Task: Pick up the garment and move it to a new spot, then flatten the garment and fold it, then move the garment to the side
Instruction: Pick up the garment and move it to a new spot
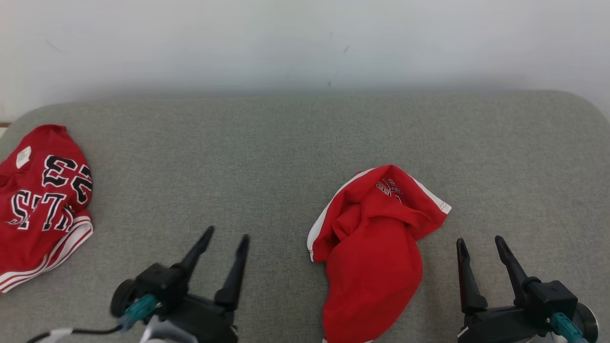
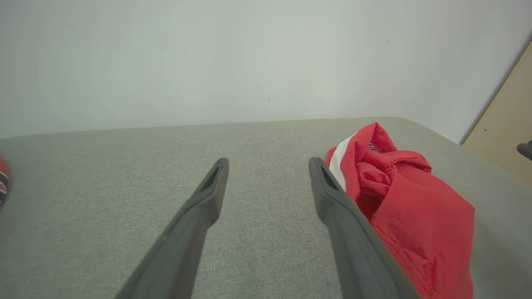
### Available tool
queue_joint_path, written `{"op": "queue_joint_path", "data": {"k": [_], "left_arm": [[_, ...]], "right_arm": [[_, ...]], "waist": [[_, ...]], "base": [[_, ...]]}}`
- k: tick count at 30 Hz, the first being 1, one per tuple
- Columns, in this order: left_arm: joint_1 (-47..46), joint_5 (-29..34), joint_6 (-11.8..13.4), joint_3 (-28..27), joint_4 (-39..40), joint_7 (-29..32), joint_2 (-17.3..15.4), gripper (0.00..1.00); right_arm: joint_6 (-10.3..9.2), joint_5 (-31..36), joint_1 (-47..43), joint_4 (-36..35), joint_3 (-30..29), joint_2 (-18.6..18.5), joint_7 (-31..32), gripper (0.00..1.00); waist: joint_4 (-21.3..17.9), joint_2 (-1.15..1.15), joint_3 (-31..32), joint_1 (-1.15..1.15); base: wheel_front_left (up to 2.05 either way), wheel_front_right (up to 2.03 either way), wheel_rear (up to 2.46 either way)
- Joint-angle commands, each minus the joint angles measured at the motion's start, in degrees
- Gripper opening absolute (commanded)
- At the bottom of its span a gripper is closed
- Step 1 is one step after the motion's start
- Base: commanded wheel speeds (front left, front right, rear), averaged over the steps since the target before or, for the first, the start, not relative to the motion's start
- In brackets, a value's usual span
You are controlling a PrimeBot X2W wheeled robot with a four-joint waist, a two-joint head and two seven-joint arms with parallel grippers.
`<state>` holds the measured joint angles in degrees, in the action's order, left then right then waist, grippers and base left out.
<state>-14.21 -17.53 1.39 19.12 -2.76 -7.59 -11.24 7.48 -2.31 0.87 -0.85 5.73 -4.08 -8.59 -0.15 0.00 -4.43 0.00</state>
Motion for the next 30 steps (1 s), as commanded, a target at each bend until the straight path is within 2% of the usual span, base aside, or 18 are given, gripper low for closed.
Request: {"op": "queue_joint_path", "data": {"k": [1,4,9,15,22,30], "left_arm": [[-1.2,-0.3,-0.8,0.7,-0.7,0.8,0.3,1.00],[-4.0,-2.1,-3.4,3.2,-3.1,3.5,2.3,1.00],[-7.6,-4.9,-5.9,5.5,-8.4,7.0,4.3,1.00],[-11.7,-7.2,-7.3,6.8,-15.6,9.1,5.2,1.00],[-16.2,-9.9,-8.1,6.8,-24.1,8.6,5.5,1.00],[-18.2,-12.7,-8.8,10.9,-28.1,8.5,6.6,1.00]], "right_arm": [[0.02,0.1,0.5,0.0,0.2,-0.1,-0.2,1.00],[0.02,0.4,1.2,0.3,0.8,-0.1,-0.4,1.00],[0.02,0.2,2.5,1.0,1.5,0.1,-1.1,1.00],[0.02,-0.2,3.7,1.9,2.0,0.4,-2.1,1.00],[0.02,-0.4,5.2,3.3,2.0,0.7,-3.2,1.00],[0.02,-0.7,6.3,4.6,2.0,0.9,-4.0,1.00]], "waist": [[-0.7,0.00,-1.1,0.00],[-1.8,0.00,-2.2,0.00],[-4.2,0.00,-4.2,0.00],[-6.6,0.00,-6.6,0.00],[-8.2,0.00,-8.6,0.00],[-8.8,0.00,-9.3,0.00]], "base": [[0.00,0.00,0.00],[0.00,0.00,0.00],[0.00,0.00,0.00],[0.00,0.00,0.00],[0.00,0.00,0.00],[0.00,0.00,0.00]]}}
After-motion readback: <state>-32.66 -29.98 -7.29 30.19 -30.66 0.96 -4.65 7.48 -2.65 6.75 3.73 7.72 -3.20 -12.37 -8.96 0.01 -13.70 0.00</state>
